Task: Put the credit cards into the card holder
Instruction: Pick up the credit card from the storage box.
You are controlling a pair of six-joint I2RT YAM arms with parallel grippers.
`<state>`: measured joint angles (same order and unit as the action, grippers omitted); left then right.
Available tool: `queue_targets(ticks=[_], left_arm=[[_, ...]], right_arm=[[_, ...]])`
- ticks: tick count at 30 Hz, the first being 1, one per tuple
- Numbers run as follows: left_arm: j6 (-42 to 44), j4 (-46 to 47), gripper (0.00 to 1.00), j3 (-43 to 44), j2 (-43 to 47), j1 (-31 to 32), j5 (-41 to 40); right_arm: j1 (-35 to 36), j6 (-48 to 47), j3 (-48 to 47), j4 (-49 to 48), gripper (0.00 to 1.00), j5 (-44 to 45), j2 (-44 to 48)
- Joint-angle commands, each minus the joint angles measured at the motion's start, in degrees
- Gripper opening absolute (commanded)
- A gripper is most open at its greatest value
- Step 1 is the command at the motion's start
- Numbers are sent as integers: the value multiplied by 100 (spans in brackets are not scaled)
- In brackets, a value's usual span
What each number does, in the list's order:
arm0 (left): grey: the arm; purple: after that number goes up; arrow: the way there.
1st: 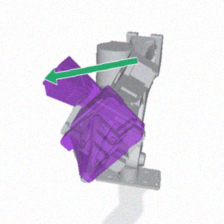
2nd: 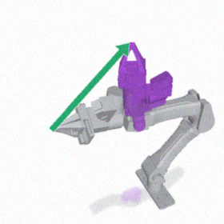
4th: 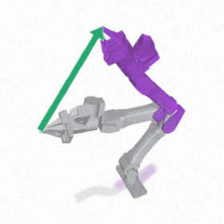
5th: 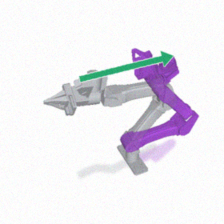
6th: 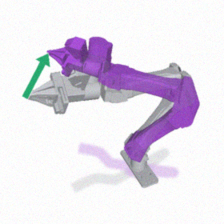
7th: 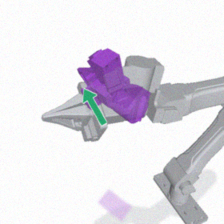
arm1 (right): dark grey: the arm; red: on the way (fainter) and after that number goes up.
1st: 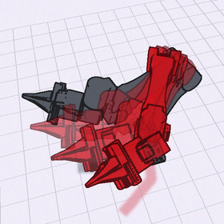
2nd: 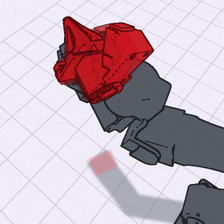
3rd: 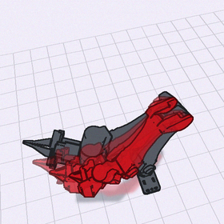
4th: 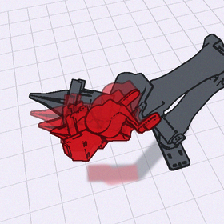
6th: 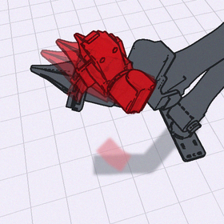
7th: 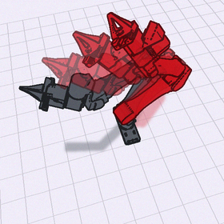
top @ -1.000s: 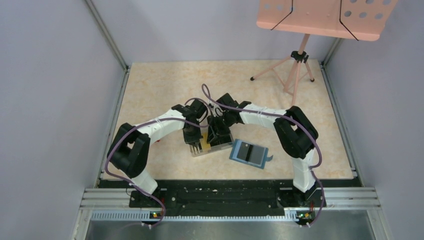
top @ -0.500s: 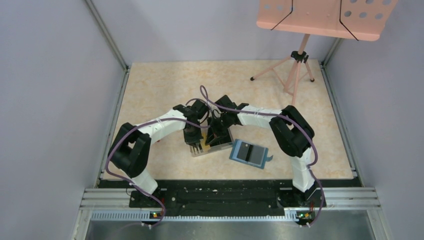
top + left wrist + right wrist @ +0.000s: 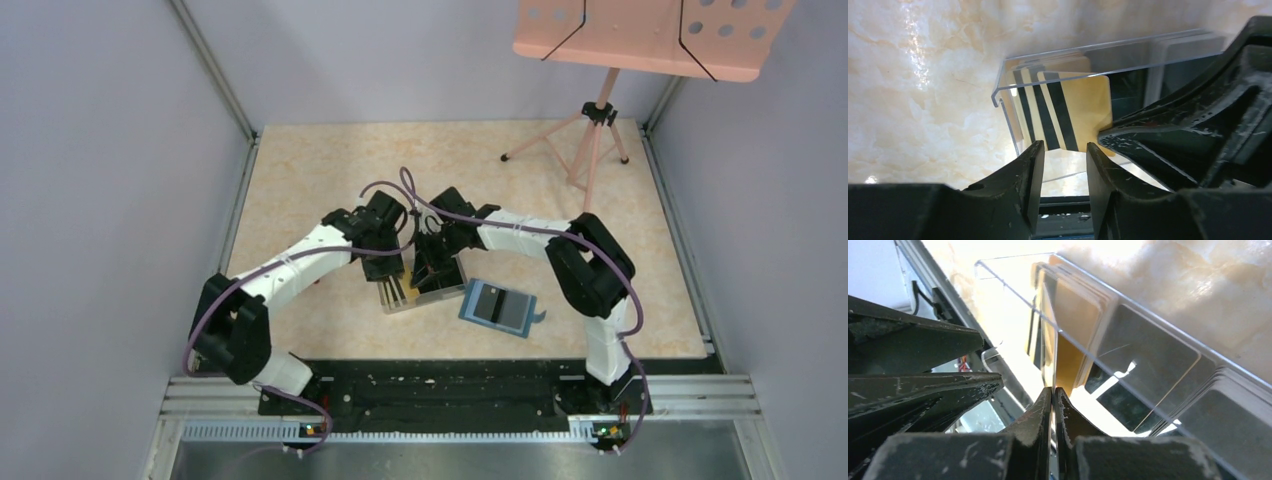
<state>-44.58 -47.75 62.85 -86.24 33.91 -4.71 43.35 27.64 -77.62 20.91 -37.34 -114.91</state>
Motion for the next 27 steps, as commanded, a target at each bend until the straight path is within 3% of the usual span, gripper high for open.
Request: queue_targets(ticks=[1,14,27], left_arm=[[-69,415,42,-129,477,-175,331],[-263,1115,46,-852,1028,-579,1196],[-824,3460,53,-2085,1979,-1053,2962]], right_arm=[[-48,-26,47,-67,0,-63,513],[-231,207,224,-245,0,-536,874],[-650,1190,872,-1234,0,-1656,1683]])
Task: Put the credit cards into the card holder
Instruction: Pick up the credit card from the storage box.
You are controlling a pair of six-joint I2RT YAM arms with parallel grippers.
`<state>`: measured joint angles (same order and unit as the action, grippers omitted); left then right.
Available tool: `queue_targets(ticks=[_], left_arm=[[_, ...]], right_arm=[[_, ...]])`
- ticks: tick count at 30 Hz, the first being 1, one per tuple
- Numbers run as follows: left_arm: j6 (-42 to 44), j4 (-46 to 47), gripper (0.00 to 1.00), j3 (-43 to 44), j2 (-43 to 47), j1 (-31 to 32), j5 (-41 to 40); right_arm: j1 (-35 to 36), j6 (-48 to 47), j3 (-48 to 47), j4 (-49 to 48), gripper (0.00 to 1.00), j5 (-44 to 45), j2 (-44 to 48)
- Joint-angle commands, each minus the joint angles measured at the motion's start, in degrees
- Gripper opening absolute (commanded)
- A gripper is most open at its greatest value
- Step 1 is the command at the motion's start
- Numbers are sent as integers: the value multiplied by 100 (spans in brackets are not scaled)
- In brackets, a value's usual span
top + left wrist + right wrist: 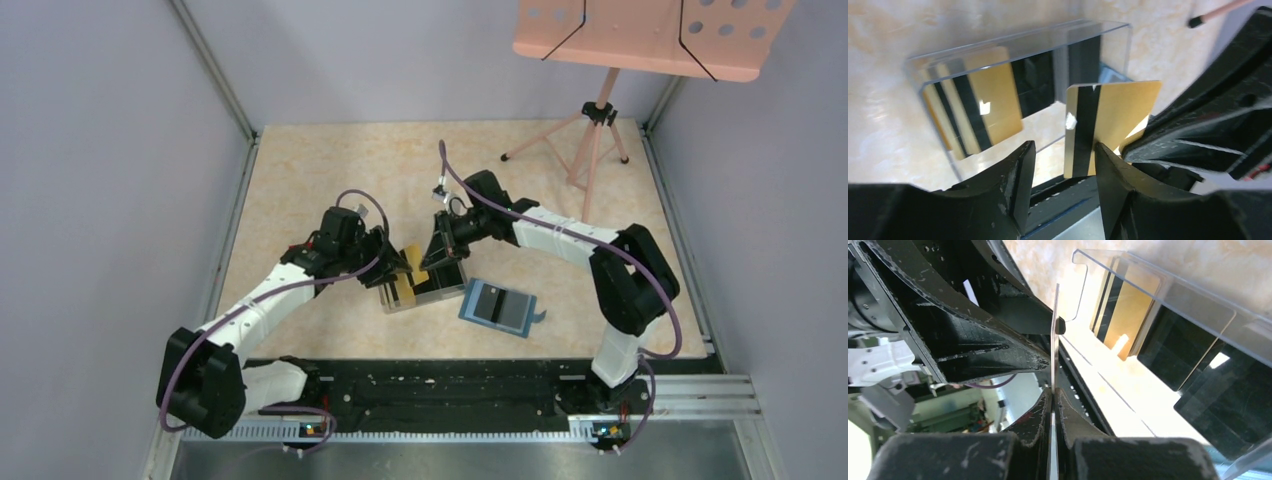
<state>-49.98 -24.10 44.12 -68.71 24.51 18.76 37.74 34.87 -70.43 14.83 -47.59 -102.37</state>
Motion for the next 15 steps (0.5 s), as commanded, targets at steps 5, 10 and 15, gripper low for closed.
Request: queue_targets(ticks=[5,10,15], left_arm=[[-596,2007,48,-558,421,-177,1125],[-809,2681,24,-748,552,-176,1529],[-891,2932,0,-790,508,-179,1885]], right_arm=[[-151,654,320,-762,0,-804,626],[-218,656,404,-764,0,-715,661],[-232,571,416,-764,20,-681,655]])
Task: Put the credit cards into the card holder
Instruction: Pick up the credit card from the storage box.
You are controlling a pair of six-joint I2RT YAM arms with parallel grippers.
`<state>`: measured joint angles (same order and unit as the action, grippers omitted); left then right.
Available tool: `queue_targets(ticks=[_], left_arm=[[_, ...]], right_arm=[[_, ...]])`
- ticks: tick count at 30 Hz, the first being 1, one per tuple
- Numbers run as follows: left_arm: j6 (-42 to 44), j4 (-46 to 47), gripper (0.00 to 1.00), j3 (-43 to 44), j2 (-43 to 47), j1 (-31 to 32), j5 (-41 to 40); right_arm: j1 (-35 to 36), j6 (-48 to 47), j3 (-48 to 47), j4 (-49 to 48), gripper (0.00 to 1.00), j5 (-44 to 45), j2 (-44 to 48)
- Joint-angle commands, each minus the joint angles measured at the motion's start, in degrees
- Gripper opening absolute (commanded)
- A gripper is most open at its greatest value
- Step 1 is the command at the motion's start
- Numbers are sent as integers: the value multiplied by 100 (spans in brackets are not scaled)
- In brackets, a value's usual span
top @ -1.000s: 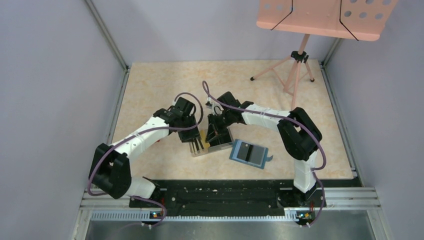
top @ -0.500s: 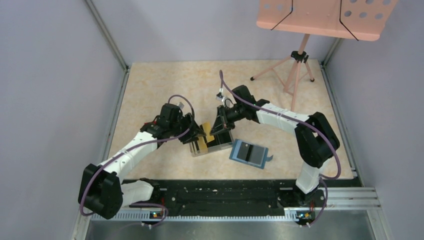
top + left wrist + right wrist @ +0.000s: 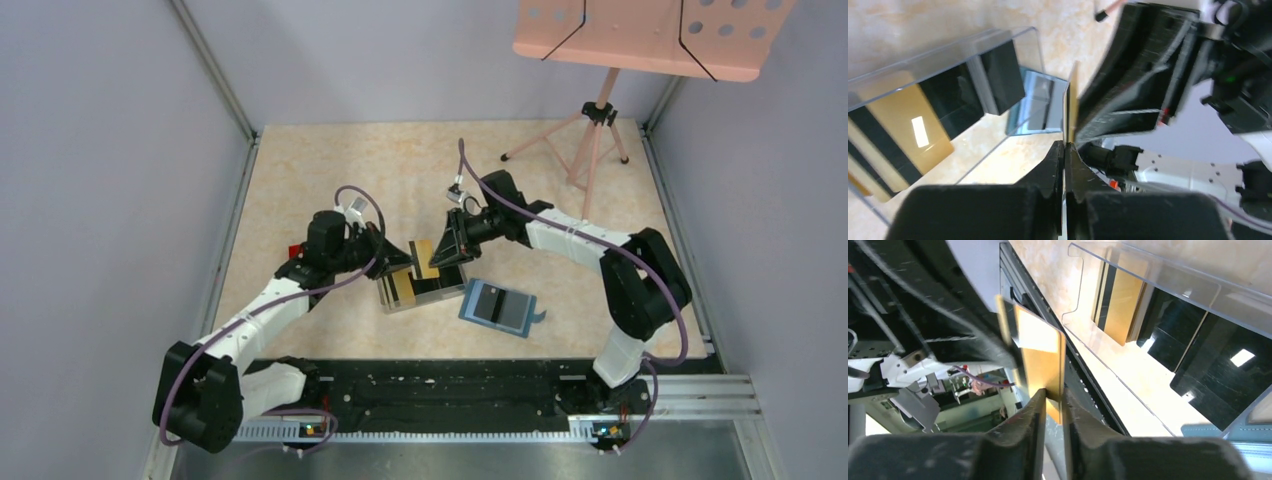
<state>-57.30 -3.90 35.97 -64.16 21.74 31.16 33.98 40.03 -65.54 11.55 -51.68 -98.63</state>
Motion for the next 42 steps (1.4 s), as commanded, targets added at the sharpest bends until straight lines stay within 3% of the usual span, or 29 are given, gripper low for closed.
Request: queue_targets(ticks=[1,4,8,11,13,14,18,21,25,29,30,38,42], left_arm=[[-151,894,0,43,26,96,680],[-123,843,0,73,5,102,712],[-132,821,0,128,-11,101,715],[-106,756,0,195,-54,102,712],[-80,707,0,245,-66,103,705],[-86,714,3,256,-75,97,718],[-208,940,34,260,-109,102,896],[-431,1381,40,164,-137,103,1054],[-795,1996,29,27,-283,103,1240],[-1022,2411,1,-29,-360,103,1349],[-1072,2481,0,-36,-373,98,1380],[-1387,2712,0,-33,-408,99,1367],[-1781,3516,0,-168,-565,104,1541]], right_arm=[[140,47,-73,-435,26,-241,304],[122,56,-66,-448,40,-140,375],[67,203,-3,-654,43,-232,410],[14,313,52,-757,22,-284,408],[-28,369,111,-819,0,-320,411],[-54,399,131,-871,0,-358,418],[-152,639,263,-1196,0,-538,458],[-238,977,365,-1553,0,-697,491],[-277,1195,373,-1621,0,-767,542],[-300,1214,362,-1551,0,-746,576],[-309,1203,380,-1532,1,-733,585],[-591,726,396,-713,41,-295,881],[-835,536,509,-540,46,-269,1170]])
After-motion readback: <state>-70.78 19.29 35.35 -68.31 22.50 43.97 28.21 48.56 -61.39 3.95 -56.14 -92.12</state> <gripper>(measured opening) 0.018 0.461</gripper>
